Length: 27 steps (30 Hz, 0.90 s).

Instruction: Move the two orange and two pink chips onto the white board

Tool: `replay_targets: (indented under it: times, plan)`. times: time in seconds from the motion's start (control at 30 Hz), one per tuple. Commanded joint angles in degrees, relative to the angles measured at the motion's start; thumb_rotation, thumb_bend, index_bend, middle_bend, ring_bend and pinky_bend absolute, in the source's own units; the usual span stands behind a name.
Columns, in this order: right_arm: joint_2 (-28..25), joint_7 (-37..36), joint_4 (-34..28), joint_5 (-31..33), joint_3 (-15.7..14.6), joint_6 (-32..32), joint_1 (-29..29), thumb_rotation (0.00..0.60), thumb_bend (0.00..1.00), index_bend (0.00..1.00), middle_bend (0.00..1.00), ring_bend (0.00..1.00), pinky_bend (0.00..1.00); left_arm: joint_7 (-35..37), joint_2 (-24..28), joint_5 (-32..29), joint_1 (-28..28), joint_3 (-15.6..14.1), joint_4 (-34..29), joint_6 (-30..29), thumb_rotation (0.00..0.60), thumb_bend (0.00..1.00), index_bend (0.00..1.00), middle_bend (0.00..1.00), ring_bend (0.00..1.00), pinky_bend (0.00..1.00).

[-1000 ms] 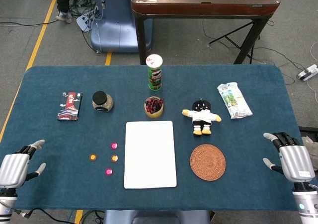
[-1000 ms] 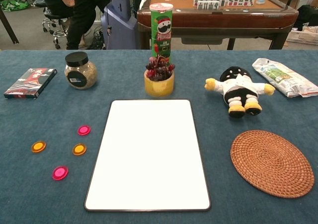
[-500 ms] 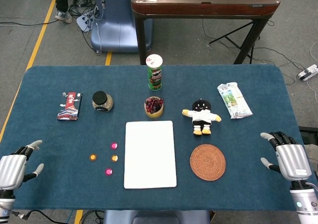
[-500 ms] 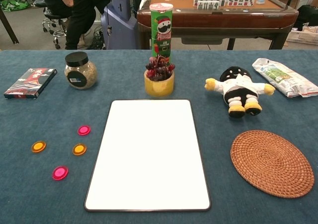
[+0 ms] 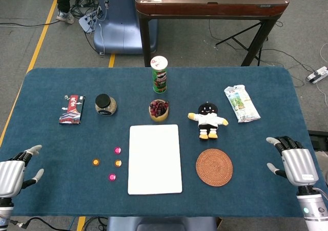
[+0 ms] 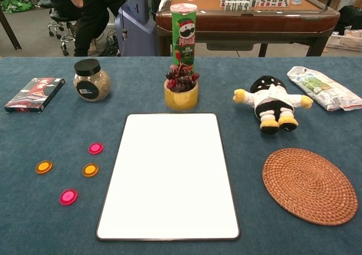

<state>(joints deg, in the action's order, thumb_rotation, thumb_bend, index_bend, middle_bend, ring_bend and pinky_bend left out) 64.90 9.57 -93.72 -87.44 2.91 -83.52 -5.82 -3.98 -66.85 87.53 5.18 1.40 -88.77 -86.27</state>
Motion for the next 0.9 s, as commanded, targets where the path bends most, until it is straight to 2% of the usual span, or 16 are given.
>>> replay_targets:
  times: [0.03,0.77,0.83,0.9]
  plan:
    - [-0.1,-0.2,0.0,0.0,0.0,0.0,0.0,0.600,0.02,0.28,0.31,0.23,0.36,-0.2,-0.2,-0.1,0.1,-0.1,0.1,0.3,0.600,0.28,0.28,0.38,0.43,0.59]
    - [-0.7,-0.5,-0.6,-0.4,-0.1,-1.3,0.6,0.600,0.02,0.28,0.31,0.23,0.36,-0.5,-0.3,0.9,0.4,-0.3,-0.1,0.5,0.600,0.28,0.29,0.38,0.44,0.61]
    - [-0.7,-0.4,-0.7,-0.5,-0.1,-1.5,0.7,0.600,0.02,0.28,0.31,0.23,0.36,-0.3,-0.2,1.4,0.6,-0.5,-0.4,0.6,0.600,0.28,0.29,0.39,0.47,0.67]
    - [-0.7,-0.4,-0.7,-0.4,0.0,-1.6,0.8,0.600,0.02,0.28,0.31,0.23,0.36,0.5,0.2,2.2,1.1,-0.6,-1.2,1.1,0.600,0.28,0.29,0.43,0.58,0.80]
